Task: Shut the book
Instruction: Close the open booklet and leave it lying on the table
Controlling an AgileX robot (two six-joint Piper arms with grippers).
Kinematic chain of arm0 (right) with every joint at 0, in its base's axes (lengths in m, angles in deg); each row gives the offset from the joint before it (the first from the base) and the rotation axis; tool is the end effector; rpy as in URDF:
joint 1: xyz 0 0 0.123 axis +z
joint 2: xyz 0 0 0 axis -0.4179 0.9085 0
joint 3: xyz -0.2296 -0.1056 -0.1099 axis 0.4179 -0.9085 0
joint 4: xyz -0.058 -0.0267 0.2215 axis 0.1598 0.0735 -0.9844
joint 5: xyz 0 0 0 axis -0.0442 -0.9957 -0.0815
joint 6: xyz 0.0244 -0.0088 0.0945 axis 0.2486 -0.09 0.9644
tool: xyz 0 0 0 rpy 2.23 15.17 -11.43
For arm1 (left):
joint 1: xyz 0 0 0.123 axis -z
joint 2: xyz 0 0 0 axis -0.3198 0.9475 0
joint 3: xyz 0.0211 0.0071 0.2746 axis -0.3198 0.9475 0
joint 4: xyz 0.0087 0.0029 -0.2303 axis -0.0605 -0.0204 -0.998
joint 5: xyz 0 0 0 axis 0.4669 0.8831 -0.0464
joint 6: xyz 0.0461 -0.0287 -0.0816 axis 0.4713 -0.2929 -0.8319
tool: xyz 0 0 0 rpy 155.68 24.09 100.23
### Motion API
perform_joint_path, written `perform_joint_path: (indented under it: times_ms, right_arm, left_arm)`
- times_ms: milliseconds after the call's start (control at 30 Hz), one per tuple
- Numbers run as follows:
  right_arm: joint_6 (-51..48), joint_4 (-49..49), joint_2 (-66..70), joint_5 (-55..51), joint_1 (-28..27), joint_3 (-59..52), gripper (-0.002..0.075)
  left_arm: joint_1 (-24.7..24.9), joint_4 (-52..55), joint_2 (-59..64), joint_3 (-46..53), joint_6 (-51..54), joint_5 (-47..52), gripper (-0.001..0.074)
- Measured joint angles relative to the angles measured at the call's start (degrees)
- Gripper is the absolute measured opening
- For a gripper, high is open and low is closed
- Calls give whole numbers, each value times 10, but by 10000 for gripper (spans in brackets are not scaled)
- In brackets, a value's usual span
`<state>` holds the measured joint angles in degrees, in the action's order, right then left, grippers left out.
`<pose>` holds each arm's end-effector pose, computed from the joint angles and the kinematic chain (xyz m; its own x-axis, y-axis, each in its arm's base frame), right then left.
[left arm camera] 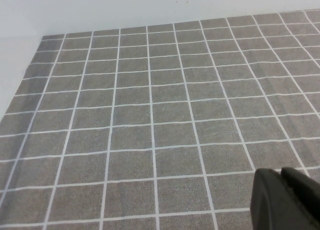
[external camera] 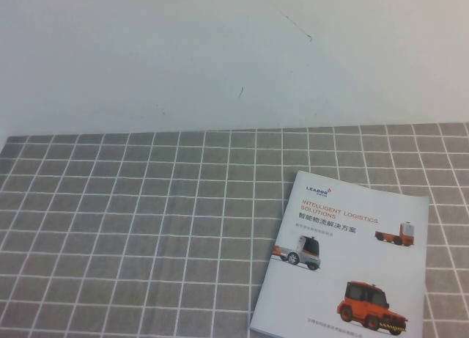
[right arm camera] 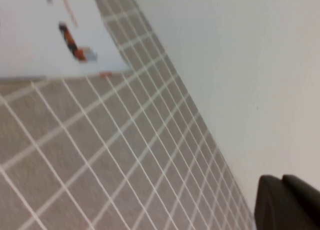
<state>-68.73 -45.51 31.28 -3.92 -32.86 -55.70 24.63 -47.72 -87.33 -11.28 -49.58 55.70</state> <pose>0.0408 0.0082 0.2135 -0.1077 -0.8718 -0.4778 -0.1995 0.4898 -0.8487 0.0475 -0.0057 0.1767 -0.2568 -0.0295 -0.9660 0.0964 0.9938 -0.0560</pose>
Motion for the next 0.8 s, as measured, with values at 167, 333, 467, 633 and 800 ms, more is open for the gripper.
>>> perform_joint_path:
  times_ms: [167,333,467,633,800]
  right_arm:
    - [-3,-17,-4,28,0,-10,-3]
    - [34,-43,-4,67,0,-14,-3]
    - [309,101,-4,108,0,-27,-3]
    - [579,211,-4,127,0,-81,-3]
    - [622,192,-4,82,0,-92,-3]
  left_arm:
    - [0,0,0,0,0,0,-4]
    - [0,0,0,0,0,0,-4]
    - [0,0,0,0,0,0,-4]
    - [0,0,0,0,0,0,-4]
    - [0,0,0,0,0,0,-4]
